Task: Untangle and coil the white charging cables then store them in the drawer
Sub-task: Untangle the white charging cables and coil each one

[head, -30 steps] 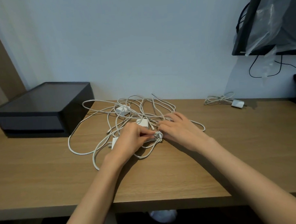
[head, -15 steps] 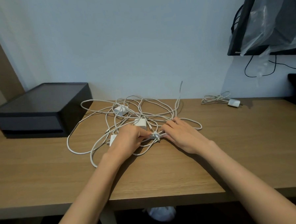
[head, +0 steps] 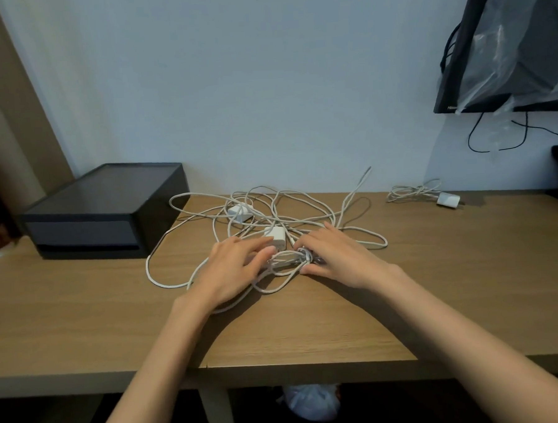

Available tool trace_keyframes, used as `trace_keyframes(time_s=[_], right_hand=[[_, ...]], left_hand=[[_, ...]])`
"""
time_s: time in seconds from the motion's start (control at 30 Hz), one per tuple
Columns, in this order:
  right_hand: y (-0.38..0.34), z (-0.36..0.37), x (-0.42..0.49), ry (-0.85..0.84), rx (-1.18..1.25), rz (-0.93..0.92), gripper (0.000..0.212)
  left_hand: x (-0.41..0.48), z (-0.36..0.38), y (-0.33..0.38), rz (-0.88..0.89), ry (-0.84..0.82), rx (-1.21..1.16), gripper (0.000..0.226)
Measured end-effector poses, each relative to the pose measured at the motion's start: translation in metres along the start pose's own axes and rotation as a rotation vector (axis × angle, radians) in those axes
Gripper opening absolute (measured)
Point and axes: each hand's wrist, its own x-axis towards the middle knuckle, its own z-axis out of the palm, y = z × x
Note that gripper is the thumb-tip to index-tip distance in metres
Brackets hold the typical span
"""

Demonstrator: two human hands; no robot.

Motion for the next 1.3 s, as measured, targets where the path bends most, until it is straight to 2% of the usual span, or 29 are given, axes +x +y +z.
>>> trace_keyframes(time_s=[0.1, 0.17, 0.4, 0.67, 0.77, 0.9, 1.17, 1.2, 1.3], right_hand=[[-0.004, -0.006, 0.004, 0.049, -0.044, -0.032, 0.033], [-0.007, -0.012, 0.008, 0.079, -0.079, -0.043, 0.032], [-0.017, -0.032, 0.015, 0.104, -0.122, -0.050, 0.033], [-0.027, -0.053, 0.008, 0.107, -0.067, 0.012, 0.035], [-0.027, -0.055, 0.004, 0.080, -0.041, 0.042, 0.032], [-0.023, -0.040, -0.002, -0.009, -0.051, 0.063, 0.028], [-0.013, -0.015, -0.009, -0.089, 0.061, 0.080, 0.021], [-0.012, -0.012, -0.009, -0.091, 0.073, 0.079, 0.021], [-0.010, -0.009, -0.008, -0.106, 0.107, 0.091, 0.030]], left_hand=[[-0.012, -0.011, -0.006, -0.003, -0.203, 0.142, 0.084], [-0.015, -0.013, -0.008, -0.003, -0.231, 0.223, 0.091], [-0.007, -0.017, -0.008, -0.048, -0.080, 0.138, 0.057], [-0.012, -0.021, 0.000, -0.021, -0.017, -0.189, 0.049], [-0.013, -0.024, 0.003, -0.007, -0.063, -0.249, 0.048], [-0.014, -0.022, -0.002, 0.009, -0.162, -0.196, 0.046], [-0.016, -0.028, -0.007, 0.000, -0.295, -0.170, 0.076], [-0.016, -0.031, -0.009, 0.000, -0.301, -0.175, 0.075], [-0.016, -0.037, -0.019, -0.011, -0.317, -0.166, 0.053]])
